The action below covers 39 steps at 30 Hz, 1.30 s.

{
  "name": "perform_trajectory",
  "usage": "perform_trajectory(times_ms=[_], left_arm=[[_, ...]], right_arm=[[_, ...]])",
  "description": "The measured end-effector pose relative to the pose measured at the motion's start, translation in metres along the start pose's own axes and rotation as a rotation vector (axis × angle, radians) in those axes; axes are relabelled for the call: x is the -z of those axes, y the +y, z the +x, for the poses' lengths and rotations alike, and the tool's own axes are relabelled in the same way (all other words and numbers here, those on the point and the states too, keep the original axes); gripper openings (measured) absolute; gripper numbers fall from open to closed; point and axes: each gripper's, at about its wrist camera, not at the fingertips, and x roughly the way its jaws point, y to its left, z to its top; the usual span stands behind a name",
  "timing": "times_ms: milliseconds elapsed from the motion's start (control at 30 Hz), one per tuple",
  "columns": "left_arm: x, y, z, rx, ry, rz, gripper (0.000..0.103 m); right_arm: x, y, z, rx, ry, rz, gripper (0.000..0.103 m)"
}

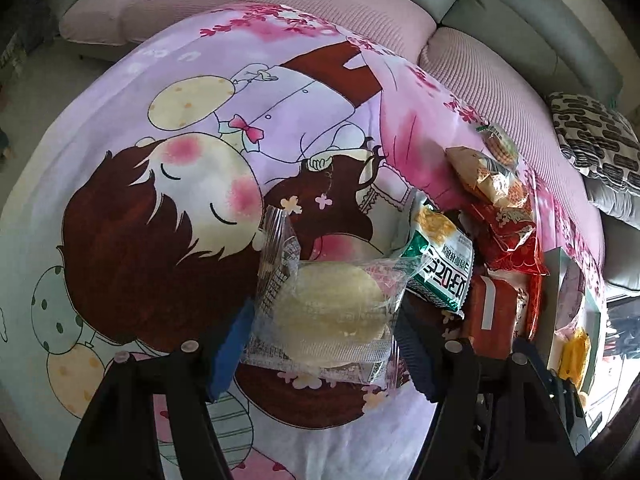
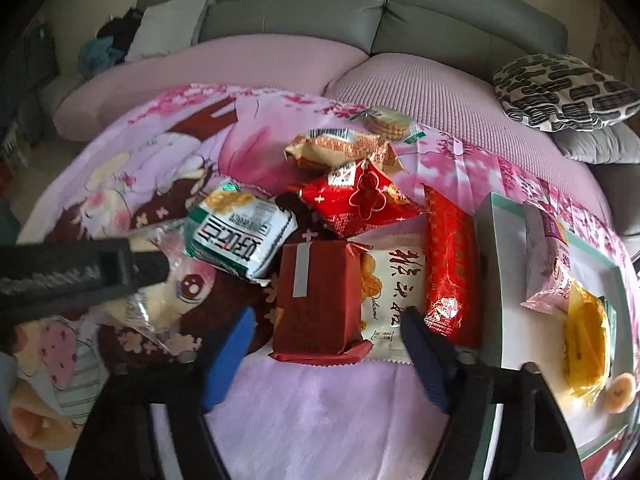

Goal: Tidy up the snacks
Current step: 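Move both grippers back to the snack pile toward the bread bun bag, then grasp the clear bun bag with the left gripper while the right grasps the red box, then carry the bun bag with the left gripper while the right carries the red box into the tray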

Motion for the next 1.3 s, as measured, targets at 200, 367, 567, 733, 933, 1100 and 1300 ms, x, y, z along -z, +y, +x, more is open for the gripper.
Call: perform_trajectory(times_ms=[200, 367, 567, 733, 933, 1100, 1300], left_arm=[[-0.003, -0.003, 0.004, -0.008, 0.005, 0.009, 0.072], [-0.006, -0.005, 0.004, 0.001, -0.003, 0.009, 0.067], [-0.005, -0.006, -0.001, 0.008, -0.019, 0.012, 0.064], [-0.007, -0.008, -0.018, 0.032, -0.072, 0.008, 0.064], [-0.006, -0.024, -0.033, 0.057, -0.125, 0.048, 0.064], [0.0, -0.048, -0.039, 0.088, -0.139, 0.11, 0.064], [0.011, -0.085, -0.044, 0.109, -0.16, 0.22, 0.064]], right_arm=[[0.001, 0.003, 0.004, 0.013, 0.016, -0.021, 0.048], [0.001, -0.002, -0.001, -0.001, 0.009, 0.008, 0.047], [0.0, -0.013, -0.013, -0.022, -0.014, 0.051, 0.047], [0.0, -0.021, -0.027, -0.036, -0.043, 0.077, 0.047], [0.0, -0.038, -0.044, -0.057, -0.074, 0.127, 0.047], [0.001, -0.061, -0.055, -0.042, -0.095, 0.172, 0.047], [0.006, -0.105, -0.068, -0.013, -0.121, 0.269, 0.047]])
